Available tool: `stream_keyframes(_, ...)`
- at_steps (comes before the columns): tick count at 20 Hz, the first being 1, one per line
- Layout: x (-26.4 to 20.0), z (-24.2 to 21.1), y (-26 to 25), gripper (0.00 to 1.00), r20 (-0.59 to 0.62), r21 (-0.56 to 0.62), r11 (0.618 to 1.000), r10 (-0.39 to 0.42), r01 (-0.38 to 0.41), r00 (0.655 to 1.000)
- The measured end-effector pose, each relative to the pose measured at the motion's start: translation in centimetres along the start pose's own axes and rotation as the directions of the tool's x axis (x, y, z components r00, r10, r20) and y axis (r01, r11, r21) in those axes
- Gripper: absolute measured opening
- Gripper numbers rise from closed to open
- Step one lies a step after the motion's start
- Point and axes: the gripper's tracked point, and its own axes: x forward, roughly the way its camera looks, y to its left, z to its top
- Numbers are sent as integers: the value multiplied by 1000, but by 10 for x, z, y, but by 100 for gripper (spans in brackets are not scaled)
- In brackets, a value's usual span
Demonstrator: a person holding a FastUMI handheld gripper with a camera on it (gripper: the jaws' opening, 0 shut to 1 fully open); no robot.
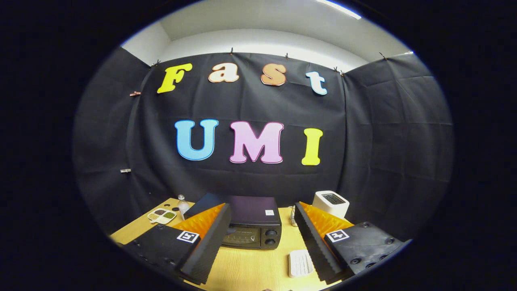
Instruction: Open the toaster oven, put the food inside, and close the toaster oven door.
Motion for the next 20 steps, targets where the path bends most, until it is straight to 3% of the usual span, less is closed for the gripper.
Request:
stream_keyframes(8,0,-1,14,98,-4,25,999,35,-35,999)
stream_keyframes(20,14,-9,15,98,-18,63,998,21,-20,1000)
